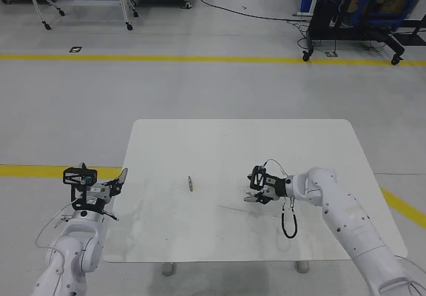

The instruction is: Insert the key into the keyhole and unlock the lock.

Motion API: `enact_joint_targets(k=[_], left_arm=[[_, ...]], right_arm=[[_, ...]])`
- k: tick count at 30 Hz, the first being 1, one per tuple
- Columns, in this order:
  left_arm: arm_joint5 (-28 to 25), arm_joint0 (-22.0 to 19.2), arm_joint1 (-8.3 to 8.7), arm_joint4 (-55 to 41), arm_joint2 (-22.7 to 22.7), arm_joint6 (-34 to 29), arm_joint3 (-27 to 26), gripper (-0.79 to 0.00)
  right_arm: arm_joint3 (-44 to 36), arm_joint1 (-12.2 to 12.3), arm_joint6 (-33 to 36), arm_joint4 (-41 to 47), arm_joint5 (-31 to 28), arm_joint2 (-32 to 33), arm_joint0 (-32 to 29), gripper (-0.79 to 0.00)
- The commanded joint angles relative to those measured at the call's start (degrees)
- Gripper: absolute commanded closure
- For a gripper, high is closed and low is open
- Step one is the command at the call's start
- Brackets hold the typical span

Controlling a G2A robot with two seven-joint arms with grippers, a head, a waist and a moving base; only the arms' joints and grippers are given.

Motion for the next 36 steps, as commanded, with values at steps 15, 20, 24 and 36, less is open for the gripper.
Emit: enact_joint_targets(k=[15, 20, 24, 36], left_arm=[[0.0, 0.0, 0.0, 0.0, 0.0, 0.0, 0.0, -0.785], [0.0, 0.0, 0.0, 0.0, 0.0, 0.0, 0.0, -0.785], [0.0, 0.0, 0.0, 0.0, 0.0, 0.0, 0.0, -0.785], [0.0, 0.0, 0.0, 0.0, 0.0, 0.0, 0.0, -0.785]], right_arm=[[2.88, 0.12, -6.11, -10.76, 0.96, -4.88, 2.62, 0.0], [0.55, 0.99, -9.84, -12.33, 0.93, -3.59, 1.35, 0.0], [-3.48, 2.33, -14.7, -14.22, 1.47, -0.76, -1.53, 0.0], [-3.88, 6.67, -46.36, -4.37, -0.22, 3.12, -9.34, 0.0]])
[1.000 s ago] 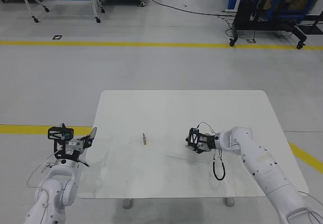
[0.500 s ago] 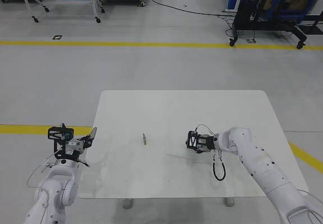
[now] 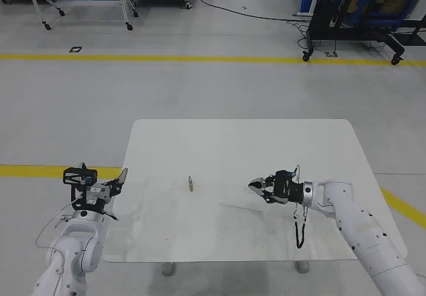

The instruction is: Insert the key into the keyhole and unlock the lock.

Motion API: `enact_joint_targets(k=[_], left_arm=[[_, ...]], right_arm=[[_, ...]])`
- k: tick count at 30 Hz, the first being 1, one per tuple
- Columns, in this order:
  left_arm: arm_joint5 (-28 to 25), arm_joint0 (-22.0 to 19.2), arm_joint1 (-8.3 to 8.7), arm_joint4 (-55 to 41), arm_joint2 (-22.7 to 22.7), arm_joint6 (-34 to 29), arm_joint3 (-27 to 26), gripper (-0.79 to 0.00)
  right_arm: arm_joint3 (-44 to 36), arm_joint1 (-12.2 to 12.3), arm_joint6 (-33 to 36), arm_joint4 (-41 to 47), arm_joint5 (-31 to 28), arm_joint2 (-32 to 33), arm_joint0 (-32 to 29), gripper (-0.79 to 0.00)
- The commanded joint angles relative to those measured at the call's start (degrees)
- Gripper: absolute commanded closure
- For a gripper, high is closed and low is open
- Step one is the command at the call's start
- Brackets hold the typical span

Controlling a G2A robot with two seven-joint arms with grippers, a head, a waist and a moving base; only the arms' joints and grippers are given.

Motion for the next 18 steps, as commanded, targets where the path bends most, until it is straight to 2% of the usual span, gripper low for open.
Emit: enact_joint_targets(k=[1, 11, 13, 16, 18], left_arm=[[0.0, 0.0, 0.0, 0.0, 0.0, 0.0, 0.0, -0.785], [0.0, 0.0, 0.0, 0.0, 0.0, 0.0, 0.0, -0.785], [0.0, 0.0, 0.0, 0.0, 0.0, 0.0, 0.0, -0.785], [-1.88, -1.7, -0.23, -0.96, 2.2, -0.29, 0.17, -0.785], [-5.95, -4.46, -0.55, -4.43, 5.38, -0.97, 0.04, -0.785]], right_arm=[[1.7, 0.54, -4.64, 2.52, 0.0, -1.08, -0.05, 0.0], [1.7, 0.54, -4.64, 2.52, 0.0, -1.08, -0.05, 0.0], [0.64, 0.26, -5.91, 4.88, 0.0, -2.44, -0.49, 0.0], [2.46, -0.46, -8.48, 9.83, 0.0, -5.21, 0.98, 0.0], [3.97, -1.05, -11.26, 14.03, 0.0, -7.97, 2.1, 0.0]])
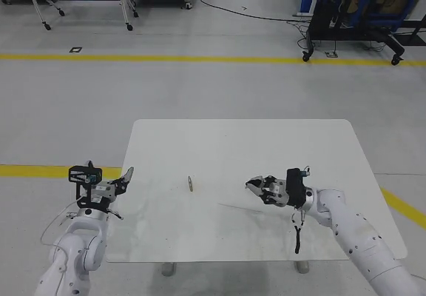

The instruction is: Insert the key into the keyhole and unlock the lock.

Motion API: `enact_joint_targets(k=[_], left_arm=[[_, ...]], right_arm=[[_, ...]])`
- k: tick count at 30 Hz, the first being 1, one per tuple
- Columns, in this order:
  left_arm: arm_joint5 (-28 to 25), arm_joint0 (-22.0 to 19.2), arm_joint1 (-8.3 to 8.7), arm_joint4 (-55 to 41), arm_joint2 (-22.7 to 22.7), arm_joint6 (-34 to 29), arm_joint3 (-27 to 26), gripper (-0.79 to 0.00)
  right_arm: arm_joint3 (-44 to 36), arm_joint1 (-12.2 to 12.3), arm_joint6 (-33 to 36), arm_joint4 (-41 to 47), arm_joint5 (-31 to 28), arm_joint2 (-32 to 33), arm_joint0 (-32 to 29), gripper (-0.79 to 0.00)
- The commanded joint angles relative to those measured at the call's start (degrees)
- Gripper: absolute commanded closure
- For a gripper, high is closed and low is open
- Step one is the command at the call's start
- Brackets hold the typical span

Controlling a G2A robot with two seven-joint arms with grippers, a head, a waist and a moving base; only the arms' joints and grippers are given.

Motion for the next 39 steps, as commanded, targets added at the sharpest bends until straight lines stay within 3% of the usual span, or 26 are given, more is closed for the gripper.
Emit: enact_joint_targets(k=[1, 5, 11, 19, 21, 24, 29, 33, 38, 39], left_arm=[[-6.05, -3.24, -0.32, -5.24, 3.43, -0.57, 0.37, -0.785], [-18.33, -10.27, -0.86, -19.26, 7.89, -4.82, 4.09, -0.785], [-29.36, -20.05, -1.51, -30.52, 15.01, -16.39, 9.32, -0.785], [-29.53, -19.85, -1.54, -31.02, 15.2, -16.2, 9.37, -0.785], [-36.15, -18.89, -1.83, -41.76, 17.41, -16.06, 10.61, -0.785], [-43.31, -20.95, -2.06, -57.48, 20.49, -20.46, 15.49, -0.785], [-49.86, -26.59, -2.88, -83.57, 27.9, -29.99, 23.43, -0.785], [-51.55, -30.64, -3.17, -99.84, 31.42, -38.94, 28.7, -0.785], [-53.11, -33.52, -3.1, -106.31, 31.96, -45.76, 32.91, -0.416], [-53.32, -33.87, -3.1, -106.11, 31.96, -46.26, 33.35, -0.379]], right_arm=[[1.97, -0.55, -2.5, 4.69, 0.0, -2.78, 1.38, 0.0], [4.7, -1.33, -5.16, 12.24, 0.0, -7.92, 3.88, 0.0], [5.2, -0.63, -9.99, 19.98, 0.0, -12.89, 5.23, 0.0], [5.2, -0.63, -9.99, 19.98, 0.0, -12.89, 5.23, 0.0], [4.26, -0.73, -8.81, 20.79, 0.0, -13.51, 4.81, 0.0], [2.41, -0.65, -5.96, 27.48, 0.0, -16.34, 5.53, 0.0], [0.57, -0.75, -1.85, 44.55, 0.0, -22.5, 8.02, 0.0], [0.9, -0.39, 5.06, 58.55, 0.0, -25.94, 11.02, 0.0], [1.49, 0.11, 14.66, 70.39, 0.0, -27.2, 12.88, 0.0], [1.71, 0.13, 16.48, 72.09, 0.0, -27.24, 13.11, 0.0]])
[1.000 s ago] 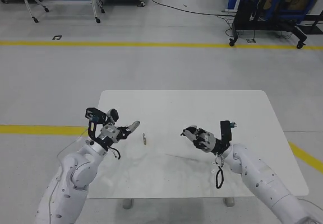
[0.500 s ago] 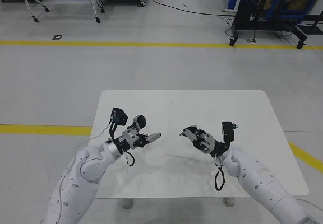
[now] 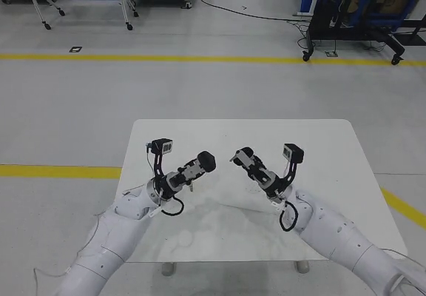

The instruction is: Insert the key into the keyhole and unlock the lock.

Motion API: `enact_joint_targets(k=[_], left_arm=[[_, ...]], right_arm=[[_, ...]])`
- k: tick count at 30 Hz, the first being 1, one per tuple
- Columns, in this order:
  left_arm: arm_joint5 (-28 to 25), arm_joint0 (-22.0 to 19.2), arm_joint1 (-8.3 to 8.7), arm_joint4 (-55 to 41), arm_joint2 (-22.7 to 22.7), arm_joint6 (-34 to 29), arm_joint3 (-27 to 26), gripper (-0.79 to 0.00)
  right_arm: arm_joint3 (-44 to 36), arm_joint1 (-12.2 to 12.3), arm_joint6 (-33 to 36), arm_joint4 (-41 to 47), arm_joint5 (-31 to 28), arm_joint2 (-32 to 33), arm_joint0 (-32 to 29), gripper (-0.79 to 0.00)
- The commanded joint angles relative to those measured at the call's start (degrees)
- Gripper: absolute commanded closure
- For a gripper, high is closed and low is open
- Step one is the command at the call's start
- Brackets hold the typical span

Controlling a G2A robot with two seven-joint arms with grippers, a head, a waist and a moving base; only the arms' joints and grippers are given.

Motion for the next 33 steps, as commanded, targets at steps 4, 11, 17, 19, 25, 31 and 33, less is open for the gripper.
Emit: enact_joint_targets(k=[4, 11, 17, 19, 25, 31, 33], left_arm=[[-0.83, -1.43, -0.15, 4.9, -0.15, 0.34, 1.89, -0.345], [0.64, -1.69, -0.73, 14.36, 0.28, 5.96, 1.69, -0.379], [2.07, -1.75, -0.91, 17.61, -0.07, 9.06, 1.9, -0.369], [2.67, -1.67, -0.98, 18.33, 0.08, 9.66, 1.86, -0.369], [3.84, -1.8, -1.11, 20.68, 0.27, 10.76, 1.76, -0.357], [4.65, -1.8, -1.12, 21.75, 0.27, 11.07, 1.75, -0.252], [5.13, -1.86, -1.15, 22.23, 0.35, 11.15, 1.76, -0.215]], right_arm=[[1.23, -0.2, 9.09, 7.72, 0.0, 0.01, 0.85, 0.0], [2.68, -1.44, 17.51, 13.09, 0.0, 0.63, 1.19, 0.0], [3.83, -2.97, 22.54, 15.91, 0.0, 1.4, 1.36, 0.0], [4.05, -3.43, 23.93, 16.5, 0.0, 1.89, 1.31, 0.0], [4.85, -4.65, 27.32, 17.36, 0.0, 3.83, 0.85, 0.0], [5.69, -5.72, 28.92, 16.61, 0.0, 6.09, 0.1, 0.0], [5.94, -6.05, 29.34, 16.23, 0.0, 6.78, -0.14, 0.0]])
